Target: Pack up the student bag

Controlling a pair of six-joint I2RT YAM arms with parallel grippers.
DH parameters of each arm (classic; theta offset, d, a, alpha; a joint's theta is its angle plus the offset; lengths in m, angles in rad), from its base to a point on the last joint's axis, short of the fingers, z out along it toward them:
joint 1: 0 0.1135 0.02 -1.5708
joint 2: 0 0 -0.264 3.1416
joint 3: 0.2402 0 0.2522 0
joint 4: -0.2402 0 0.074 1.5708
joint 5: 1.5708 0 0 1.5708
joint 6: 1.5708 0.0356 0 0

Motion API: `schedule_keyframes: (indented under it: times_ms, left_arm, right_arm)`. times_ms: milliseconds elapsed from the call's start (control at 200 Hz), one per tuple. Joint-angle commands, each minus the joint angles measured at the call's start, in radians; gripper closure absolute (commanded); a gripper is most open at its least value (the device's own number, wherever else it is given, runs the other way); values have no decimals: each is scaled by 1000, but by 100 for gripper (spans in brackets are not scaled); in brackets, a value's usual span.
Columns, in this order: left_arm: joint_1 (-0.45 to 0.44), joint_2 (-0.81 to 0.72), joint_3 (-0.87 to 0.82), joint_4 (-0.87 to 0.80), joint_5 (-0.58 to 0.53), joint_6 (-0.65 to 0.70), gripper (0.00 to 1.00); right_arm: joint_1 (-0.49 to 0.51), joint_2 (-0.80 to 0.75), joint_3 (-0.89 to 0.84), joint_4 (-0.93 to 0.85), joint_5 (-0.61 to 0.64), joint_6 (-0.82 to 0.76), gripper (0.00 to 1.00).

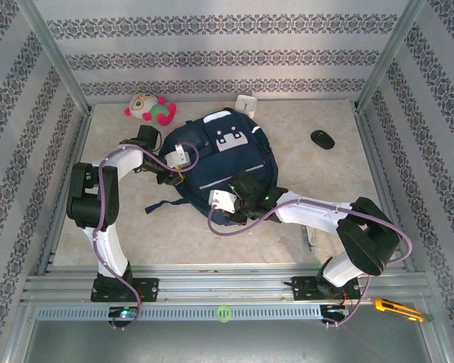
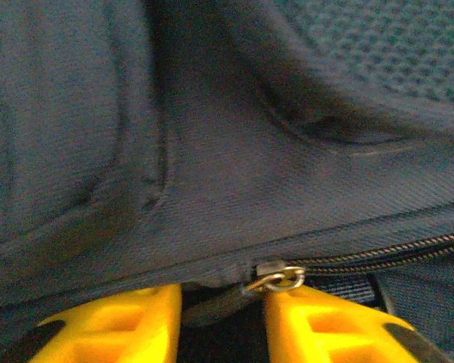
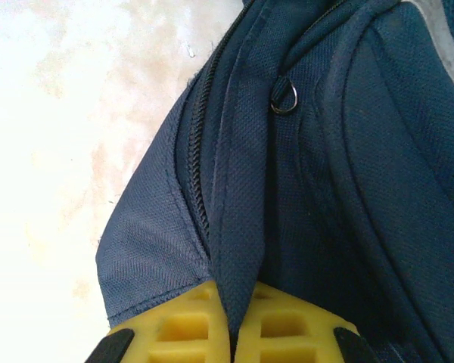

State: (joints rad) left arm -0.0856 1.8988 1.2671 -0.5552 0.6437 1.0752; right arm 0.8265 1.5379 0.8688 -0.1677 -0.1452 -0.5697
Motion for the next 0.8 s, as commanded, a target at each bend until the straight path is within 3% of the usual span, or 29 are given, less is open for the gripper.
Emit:
schedule_keyframes:
  times_ms: [0,140,265,470,794]
  left_arm:
    - [-25,-19,4,-105,62,32,80]
    - [-26,-63,-28,-115,75,17,93]
    - [-31,-121,-73,-100,91,-2,98]
    - [-65,-191,-121,-114,97,-49,99]
    - [-206,-273,-199,-103,69,-195,95]
  right_arm:
    - [-18,-29,14,107,11,40,100]
    - [-27,-24,19,110,25,63,100]
    - [-32,-22,19,119,44,85,100]
    - [-46,-22,20,154,55,154,100]
    - [-55,-10,36,230,79,239,100]
